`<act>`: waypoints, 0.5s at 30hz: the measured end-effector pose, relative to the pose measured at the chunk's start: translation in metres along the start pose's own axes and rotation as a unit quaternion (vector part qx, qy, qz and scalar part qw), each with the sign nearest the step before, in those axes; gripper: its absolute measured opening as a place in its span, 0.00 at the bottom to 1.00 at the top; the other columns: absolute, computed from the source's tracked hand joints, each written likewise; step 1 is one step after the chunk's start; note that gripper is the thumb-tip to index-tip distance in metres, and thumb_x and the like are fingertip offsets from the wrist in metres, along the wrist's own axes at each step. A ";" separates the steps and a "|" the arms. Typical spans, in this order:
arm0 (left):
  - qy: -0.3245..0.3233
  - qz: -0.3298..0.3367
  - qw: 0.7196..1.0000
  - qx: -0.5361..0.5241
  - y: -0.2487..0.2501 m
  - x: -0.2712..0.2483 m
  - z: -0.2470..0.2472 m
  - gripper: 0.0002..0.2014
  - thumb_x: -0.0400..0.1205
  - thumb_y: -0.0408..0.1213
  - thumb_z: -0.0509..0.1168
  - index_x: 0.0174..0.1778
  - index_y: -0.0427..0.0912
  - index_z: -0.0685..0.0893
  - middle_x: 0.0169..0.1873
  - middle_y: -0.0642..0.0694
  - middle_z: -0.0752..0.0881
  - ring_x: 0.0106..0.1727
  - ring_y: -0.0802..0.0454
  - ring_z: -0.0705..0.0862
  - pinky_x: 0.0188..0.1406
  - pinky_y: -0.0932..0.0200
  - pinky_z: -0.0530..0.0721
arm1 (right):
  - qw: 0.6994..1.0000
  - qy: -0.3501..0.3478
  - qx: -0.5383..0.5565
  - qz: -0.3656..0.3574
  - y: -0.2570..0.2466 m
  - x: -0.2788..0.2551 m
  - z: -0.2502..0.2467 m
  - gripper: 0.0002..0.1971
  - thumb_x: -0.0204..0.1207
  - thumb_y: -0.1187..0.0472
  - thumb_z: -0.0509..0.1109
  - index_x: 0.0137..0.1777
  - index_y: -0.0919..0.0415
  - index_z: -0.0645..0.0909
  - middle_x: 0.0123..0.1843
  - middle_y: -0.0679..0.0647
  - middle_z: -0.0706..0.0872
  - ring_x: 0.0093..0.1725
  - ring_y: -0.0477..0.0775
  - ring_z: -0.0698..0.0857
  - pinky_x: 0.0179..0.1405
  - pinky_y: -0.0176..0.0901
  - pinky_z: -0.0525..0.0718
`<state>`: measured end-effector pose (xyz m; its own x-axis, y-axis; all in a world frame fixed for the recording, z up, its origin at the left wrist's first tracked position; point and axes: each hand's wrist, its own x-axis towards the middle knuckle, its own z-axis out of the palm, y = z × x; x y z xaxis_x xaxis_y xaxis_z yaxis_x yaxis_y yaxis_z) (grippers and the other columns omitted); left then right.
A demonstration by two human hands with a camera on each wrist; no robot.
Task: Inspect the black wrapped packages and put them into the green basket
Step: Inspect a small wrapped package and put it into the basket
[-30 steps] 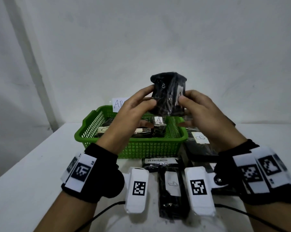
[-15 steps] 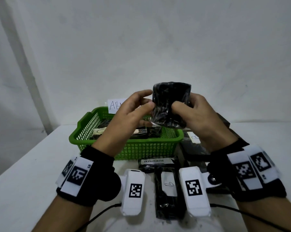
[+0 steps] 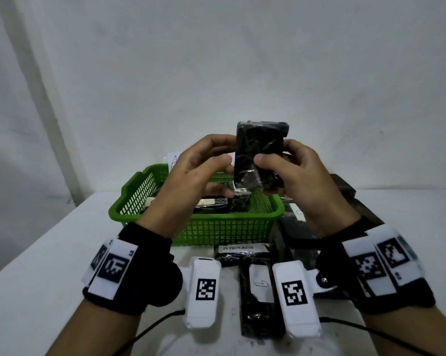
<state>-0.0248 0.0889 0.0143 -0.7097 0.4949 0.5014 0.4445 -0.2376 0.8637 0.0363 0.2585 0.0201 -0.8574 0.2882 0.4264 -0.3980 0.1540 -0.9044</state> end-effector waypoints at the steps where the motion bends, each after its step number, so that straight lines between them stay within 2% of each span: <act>1: -0.008 0.002 1.000 0.002 0.001 0.000 0.000 0.13 0.88 0.29 0.59 0.64 0.45 0.82 0.57 0.50 0.89 0.53 0.54 0.88 0.38 0.57 0.88 | 1.000 0.012 0.011 -0.008 0.001 0.001 0.000 0.13 0.77 0.61 0.76 0.59 0.63 0.83 0.42 0.49 0.93 0.37 0.44 0.92 0.31 0.35 0.85; 3: -0.017 0.006 1.000 0.005 0.000 0.001 -0.001 0.14 0.88 0.33 0.62 0.69 0.48 0.80 0.59 0.48 0.88 0.58 0.50 0.89 0.47 0.53 0.89 | 0.999 0.006 0.032 -0.011 0.002 0.001 -0.003 0.13 0.77 0.60 0.76 0.58 0.64 0.84 0.40 0.49 0.92 0.35 0.44 0.91 0.29 0.33 0.83; 5: -0.007 -0.012 1.000 -0.014 0.000 0.001 -0.005 0.22 0.83 0.38 0.66 0.74 0.49 0.76 0.63 0.40 0.86 0.62 0.45 0.88 0.57 0.46 0.89 | 0.998 -0.035 0.047 0.011 0.001 0.003 -0.004 0.17 0.73 0.56 0.76 0.59 0.63 0.86 0.45 0.52 0.93 0.39 0.46 0.92 0.31 0.34 0.85; 6: -0.001 -0.028 0.999 -0.031 -0.001 0.001 -0.006 0.26 0.80 0.38 0.68 0.75 0.48 0.75 0.64 0.37 0.84 0.63 0.43 0.87 0.59 0.43 0.88 | 0.997 -0.058 0.045 0.025 0.002 0.003 -0.005 0.19 0.71 0.54 0.76 0.60 0.61 0.86 0.48 0.54 0.94 0.41 0.47 0.92 0.32 0.36 0.86; 8: 0.010 -0.047 0.998 -0.047 -0.003 0.001 -0.009 0.30 0.77 0.36 0.73 0.76 0.45 0.74 0.64 0.36 0.83 0.61 0.42 0.88 0.57 0.43 0.89 | 0.996 -0.073 0.031 0.039 0.005 0.003 -0.004 0.17 0.74 0.53 0.74 0.61 0.58 0.86 0.51 0.53 0.93 0.44 0.46 0.92 0.34 0.39 0.87; 11: 0.047 -0.034 0.998 -0.027 -0.007 0.002 -0.007 0.28 0.76 0.33 0.75 0.72 0.44 0.77 0.52 0.41 0.81 0.51 0.43 0.88 0.47 0.52 0.90 | 0.999 -0.029 0.008 0.035 0.006 0.004 0.000 0.09 0.83 0.54 0.69 0.59 0.55 0.83 0.48 0.48 0.91 0.46 0.46 0.90 0.37 0.44 0.86; 13: 0.061 -0.017 0.998 -0.005 -0.008 0.003 -0.004 0.25 0.76 0.32 0.75 0.70 0.45 0.79 0.47 0.44 0.80 0.47 0.44 0.86 0.46 0.53 0.90 | 0.998 -0.047 0.007 0.032 0.006 0.003 0.000 0.09 0.83 0.53 0.67 0.58 0.53 0.84 0.48 0.47 0.92 0.47 0.48 0.91 0.40 0.46 0.87; 15: 0.062 0.002 0.998 0.009 -0.007 0.003 -0.002 0.26 0.76 0.31 0.76 0.70 0.46 0.79 0.47 0.43 0.80 0.44 0.45 0.85 0.44 0.54 0.89 | 0.995 -0.086 0.013 0.043 0.005 0.001 -0.002 0.13 0.80 0.50 0.70 0.61 0.53 0.84 0.51 0.48 0.93 0.50 0.49 0.92 0.46 0.49 0.90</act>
<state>-0.0317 0.0902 0.0097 -0.7704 0.3860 0.5075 0.4561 -0.2226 0.8616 0.0344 0.2613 0.0160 -0.9311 0.1325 0.3399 -0.3268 0.1110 -0.9386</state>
